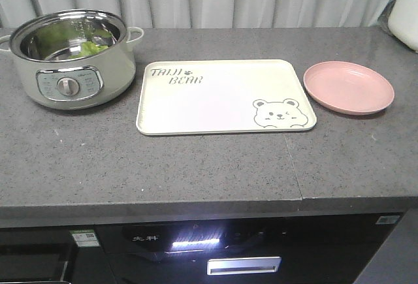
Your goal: Transfer vegetables to tray and serve
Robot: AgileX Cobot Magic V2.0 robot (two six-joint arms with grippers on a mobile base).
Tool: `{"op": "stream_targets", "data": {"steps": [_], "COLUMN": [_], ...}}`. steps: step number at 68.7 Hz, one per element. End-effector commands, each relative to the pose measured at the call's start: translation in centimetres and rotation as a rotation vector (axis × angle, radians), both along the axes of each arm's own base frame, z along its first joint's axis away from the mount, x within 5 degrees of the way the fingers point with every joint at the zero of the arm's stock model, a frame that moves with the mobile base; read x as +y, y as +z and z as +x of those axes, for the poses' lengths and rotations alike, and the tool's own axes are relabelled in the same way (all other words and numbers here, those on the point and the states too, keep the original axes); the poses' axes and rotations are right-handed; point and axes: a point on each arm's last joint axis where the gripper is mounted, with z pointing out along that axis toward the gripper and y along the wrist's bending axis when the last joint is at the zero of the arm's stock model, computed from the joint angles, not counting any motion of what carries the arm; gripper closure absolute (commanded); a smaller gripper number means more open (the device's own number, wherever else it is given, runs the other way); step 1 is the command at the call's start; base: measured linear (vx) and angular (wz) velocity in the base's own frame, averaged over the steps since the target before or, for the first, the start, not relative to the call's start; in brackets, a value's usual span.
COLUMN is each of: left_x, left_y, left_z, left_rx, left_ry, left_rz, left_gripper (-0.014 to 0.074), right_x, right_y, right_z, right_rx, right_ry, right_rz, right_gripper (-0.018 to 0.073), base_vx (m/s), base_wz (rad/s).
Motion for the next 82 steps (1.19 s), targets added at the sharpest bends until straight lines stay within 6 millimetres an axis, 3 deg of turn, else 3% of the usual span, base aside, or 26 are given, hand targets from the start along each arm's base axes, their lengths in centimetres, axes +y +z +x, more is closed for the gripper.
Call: {"op": "stream_targets", "data": {"steps": [1,82], "left_x": [-0.07,-0.07], "left_y": [-0.13,-0.13], "left_z": [-0.03,-0.03], "left_rx": [-0.060,-0.060], "left_ry": [-0.009,-0.009], "left_rz": [-0.003,-0.003], "left_gripper": [0.0602,0.0602], "right_x": [0.14,0.14], "right_y": [0.09,0.09], "right_z": [0.07,0.07], "right_rx": [-0.049,-0.049], "right_ry": [0.013,0.013], "right_rz": [-0.010,-0.010], "right_gripper": [0.0562,0.0562], "base_vx": [0.07,0.04], "base_wz": [0.00,0.00]}}
